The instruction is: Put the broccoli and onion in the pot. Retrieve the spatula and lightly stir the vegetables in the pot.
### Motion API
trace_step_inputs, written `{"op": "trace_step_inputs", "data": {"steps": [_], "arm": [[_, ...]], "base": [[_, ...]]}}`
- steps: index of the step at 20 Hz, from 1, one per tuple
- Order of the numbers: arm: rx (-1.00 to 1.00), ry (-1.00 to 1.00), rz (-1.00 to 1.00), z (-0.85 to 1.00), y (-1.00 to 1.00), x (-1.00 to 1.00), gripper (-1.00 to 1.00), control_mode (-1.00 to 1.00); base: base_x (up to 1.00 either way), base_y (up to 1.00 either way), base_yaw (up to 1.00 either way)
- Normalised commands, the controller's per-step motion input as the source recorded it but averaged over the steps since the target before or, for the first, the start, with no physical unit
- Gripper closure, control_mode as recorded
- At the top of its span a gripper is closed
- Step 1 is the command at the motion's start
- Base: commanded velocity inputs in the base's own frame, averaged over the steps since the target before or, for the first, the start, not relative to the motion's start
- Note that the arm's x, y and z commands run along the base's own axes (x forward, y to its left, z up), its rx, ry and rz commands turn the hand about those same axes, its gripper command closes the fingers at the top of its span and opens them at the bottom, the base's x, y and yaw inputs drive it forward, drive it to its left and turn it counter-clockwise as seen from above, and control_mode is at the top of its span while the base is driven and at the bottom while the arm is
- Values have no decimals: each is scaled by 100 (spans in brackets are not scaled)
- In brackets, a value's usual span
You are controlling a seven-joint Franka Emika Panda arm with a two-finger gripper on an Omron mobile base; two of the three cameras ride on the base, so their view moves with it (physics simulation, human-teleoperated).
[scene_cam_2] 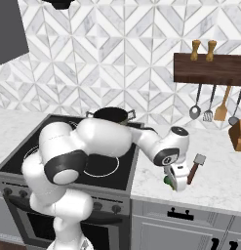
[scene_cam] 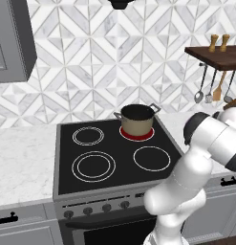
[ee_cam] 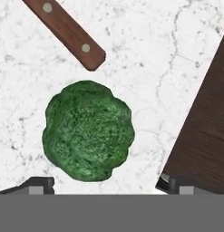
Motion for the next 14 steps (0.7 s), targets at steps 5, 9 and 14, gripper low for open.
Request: {"op": "trace_step_inputs", "data": {"steps": [5, 9, 14], "arm": [[9, -5, -1, -19, -4, 11, -100, -100], [2, -4, -5, -21, -11, 18, -100, -100], [1, -5, -2, -20, -1, 15, -100, -100]], "base": [[0, 0, 0], [0, 0, 0], [0, 0, 0]]}}
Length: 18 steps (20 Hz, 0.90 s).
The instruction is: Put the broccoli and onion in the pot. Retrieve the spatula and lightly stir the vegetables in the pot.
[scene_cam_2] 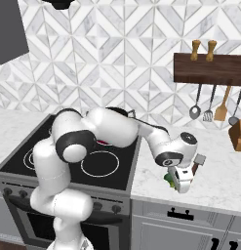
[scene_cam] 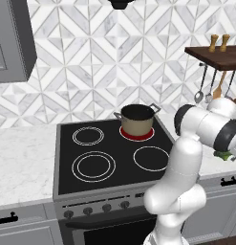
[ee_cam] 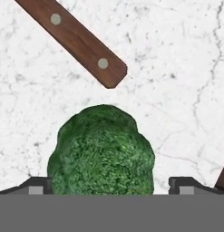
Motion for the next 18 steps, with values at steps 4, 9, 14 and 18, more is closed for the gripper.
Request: {"op": "trace_step_inputs", "data": {"steps": [4, 9, 14, 18], "arm": [[3, -7, 0, -24, 0, 16, -100, -100], [0, -2, 0, -26, 0, 12, 100, -100], [0, 0, 0, 0, 0, 0, 100, -100], [0, 0, 0, 36, 27, -12, 100, -100]], "base": [[0, 0, 0], [0, 0, 0], [0, 0, 0], [0, 0, 0]]}}
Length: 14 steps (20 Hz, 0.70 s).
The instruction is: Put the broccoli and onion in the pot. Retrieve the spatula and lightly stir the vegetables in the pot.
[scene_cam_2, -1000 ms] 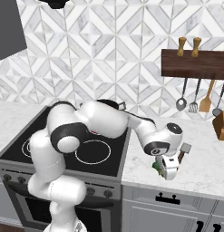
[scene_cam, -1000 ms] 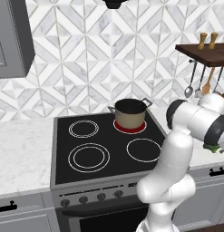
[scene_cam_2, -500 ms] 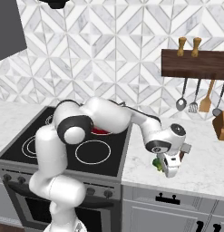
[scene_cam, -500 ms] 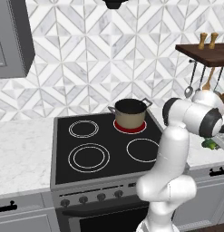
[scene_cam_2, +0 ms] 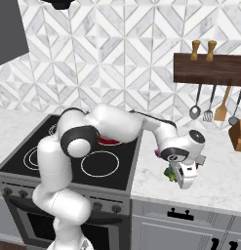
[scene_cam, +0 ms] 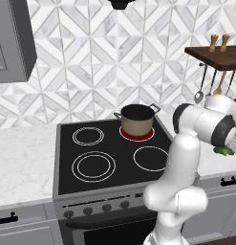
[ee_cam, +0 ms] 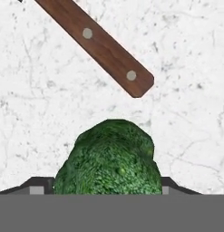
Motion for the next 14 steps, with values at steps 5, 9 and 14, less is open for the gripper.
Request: {"op": "trace_step_inputs", "data": {"steps": [5, 9, 14], "arm": [[-2, -11, 0, 85, 62, -21, 100, -100], [-6, -31, 0, 76, 47, -29, 100, -100], [-7, -5, 2, 11, 13, -8, 100, -100]], "base": [[0, 0, 0], [0, 0, 0], [0, 0, 0]]}}
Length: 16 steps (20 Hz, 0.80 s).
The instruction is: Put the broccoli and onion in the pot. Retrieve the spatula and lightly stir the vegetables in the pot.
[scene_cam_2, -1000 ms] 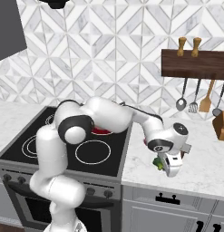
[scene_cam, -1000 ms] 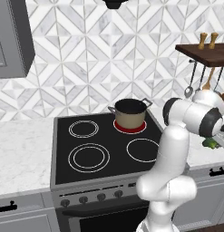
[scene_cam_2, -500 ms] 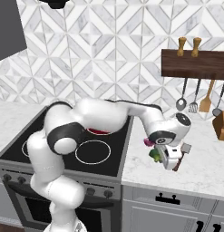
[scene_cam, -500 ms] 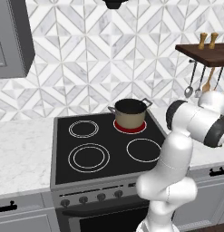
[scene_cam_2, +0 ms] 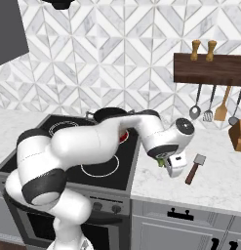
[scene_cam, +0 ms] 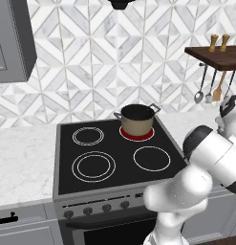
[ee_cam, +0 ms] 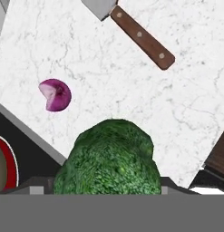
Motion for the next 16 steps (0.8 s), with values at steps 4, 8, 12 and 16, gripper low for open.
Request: {"op": "trace_step_inputs", "data": {"steps": [4, 8, 12, 16], "arm": [[-1, -2, 0, 8, 30, 0, 100, -100], [-8, 0, 0, 54, 71, 6, 100, -100], [-12, 0, 0, 67, 88, 26, 100, -100], [-18, 0, 0, 44, 98, 34, 100, -100]], "base": [[0, 0, 0], [0, 0, 0], [0, 0, 0], [0, 0, 0]]}}
